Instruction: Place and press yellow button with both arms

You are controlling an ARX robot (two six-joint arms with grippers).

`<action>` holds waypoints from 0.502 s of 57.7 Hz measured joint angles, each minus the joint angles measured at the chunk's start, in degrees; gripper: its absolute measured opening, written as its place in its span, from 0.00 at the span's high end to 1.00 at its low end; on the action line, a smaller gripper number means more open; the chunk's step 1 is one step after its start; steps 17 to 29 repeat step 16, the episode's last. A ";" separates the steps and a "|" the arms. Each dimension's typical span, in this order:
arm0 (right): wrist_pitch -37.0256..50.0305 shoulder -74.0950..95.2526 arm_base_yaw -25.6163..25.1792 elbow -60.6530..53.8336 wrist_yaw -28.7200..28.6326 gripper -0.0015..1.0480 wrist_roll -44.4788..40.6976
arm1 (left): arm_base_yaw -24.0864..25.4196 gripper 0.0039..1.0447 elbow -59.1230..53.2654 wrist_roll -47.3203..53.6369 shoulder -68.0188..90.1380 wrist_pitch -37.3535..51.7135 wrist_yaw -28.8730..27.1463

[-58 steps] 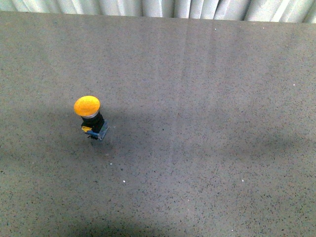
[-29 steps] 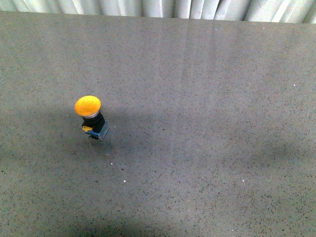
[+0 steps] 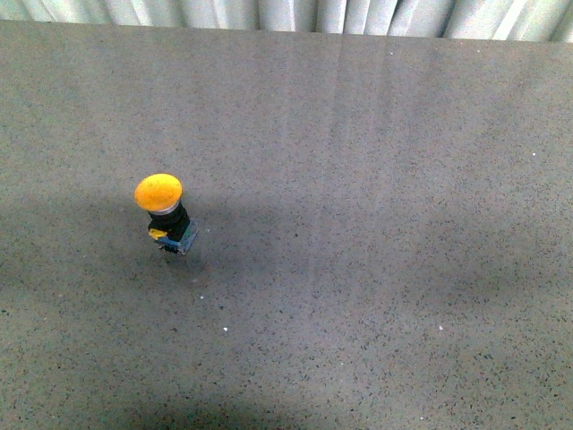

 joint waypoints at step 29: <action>0.00 0.00 0.00 0.00 -0.02 0.09 -0.02 | 0.00 0.09 0.00 0.00 0.00 0.00 0.00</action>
